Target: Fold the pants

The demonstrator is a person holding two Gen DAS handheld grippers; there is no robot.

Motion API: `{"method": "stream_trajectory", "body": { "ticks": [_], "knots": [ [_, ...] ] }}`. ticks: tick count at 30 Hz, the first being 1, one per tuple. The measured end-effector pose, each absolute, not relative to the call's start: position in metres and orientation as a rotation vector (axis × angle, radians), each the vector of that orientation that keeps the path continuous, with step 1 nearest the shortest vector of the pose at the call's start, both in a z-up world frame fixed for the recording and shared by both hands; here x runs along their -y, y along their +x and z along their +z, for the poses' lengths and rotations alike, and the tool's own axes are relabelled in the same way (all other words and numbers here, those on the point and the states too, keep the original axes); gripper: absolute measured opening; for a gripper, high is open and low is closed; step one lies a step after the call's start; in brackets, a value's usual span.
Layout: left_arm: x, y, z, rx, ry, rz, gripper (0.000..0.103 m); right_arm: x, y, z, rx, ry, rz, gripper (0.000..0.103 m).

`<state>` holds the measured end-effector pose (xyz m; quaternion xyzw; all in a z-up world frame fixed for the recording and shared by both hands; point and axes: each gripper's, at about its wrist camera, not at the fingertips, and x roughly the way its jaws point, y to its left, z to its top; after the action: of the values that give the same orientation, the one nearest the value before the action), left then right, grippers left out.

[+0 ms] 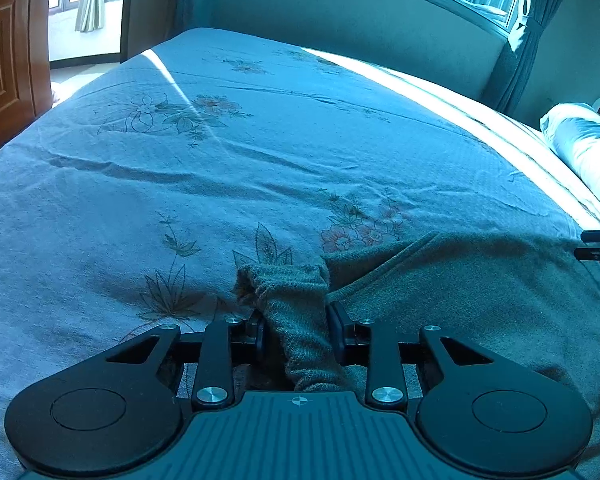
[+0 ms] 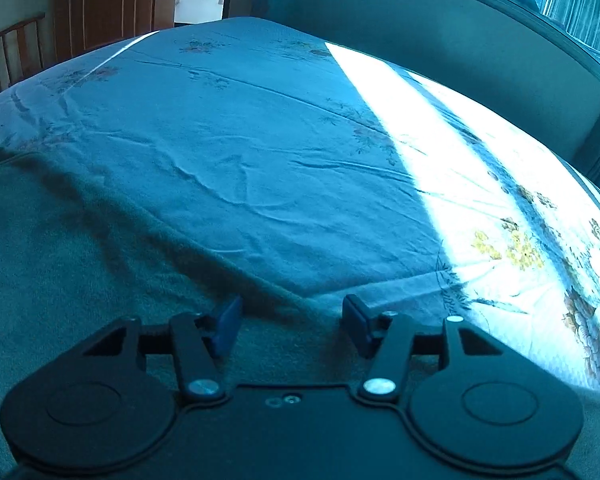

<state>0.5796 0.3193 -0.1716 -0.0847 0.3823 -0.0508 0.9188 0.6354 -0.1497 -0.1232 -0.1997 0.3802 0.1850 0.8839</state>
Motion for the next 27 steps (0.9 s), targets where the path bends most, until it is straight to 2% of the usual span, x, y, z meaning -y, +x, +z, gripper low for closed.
{"method": "stream_trajectory", "body": {
  "ticks": [3,5,6,7,8,9,10,18,27],
  "knots": [
    [-0.318,0.587,-0.176,-0.792,-0.157,-0.098,0.047,0.158,0.649,-0.130,-0.821,-0.394,0.416,0.066],
    [-0.318,0.590,-0.182,-0.784,-0.184,-0.099,0.050,0.165,0.656,-0.131,-0.861,-0.327,0.446,0.062],
    [-0.318,0.591,-0.184,-0.778,-0.187,-0.097,0.049,0.166,0.656,-0.131,-0.869,-0.324,0.459,0.053],
    [-0.318,0.592,-0.185,-0.769,-0.191,-0.100,0.045,0.166,0.654,-0.130,-0.871,-0.327,0.468,0.035],
    [-0.319,0.591,-0.186,-0.764,-0.200,-0.107,0.036,0.165,0.653,-0.128,-0.877,-0.315,0.474,0.024],
    [-0.321,0.590,-0.186,-0.756,-0.219,-0.125,0.029,0.163,0.650,-0.125,-0.875,-0.316,0.476,0.003],
    [-0.322,0.589,-0.184,-0.750,-0.228,-0.134,0.023,0.160,0.645,-0.122,-0.862,-0.338,0.471,0.000],
    [-0.322,0.548,-0.136,-0.603,-0.191,-0.198,0.020,0.170,0.589,-0.067,-0.741,-0.316,0.479,0.000],
    [-0.323,0.450,-0.071,-0.461,-0.121,-0.324,0.018,0.193,0.450,-0.007,-0.628,-0.362,0.512,0.000]
  ]
}}
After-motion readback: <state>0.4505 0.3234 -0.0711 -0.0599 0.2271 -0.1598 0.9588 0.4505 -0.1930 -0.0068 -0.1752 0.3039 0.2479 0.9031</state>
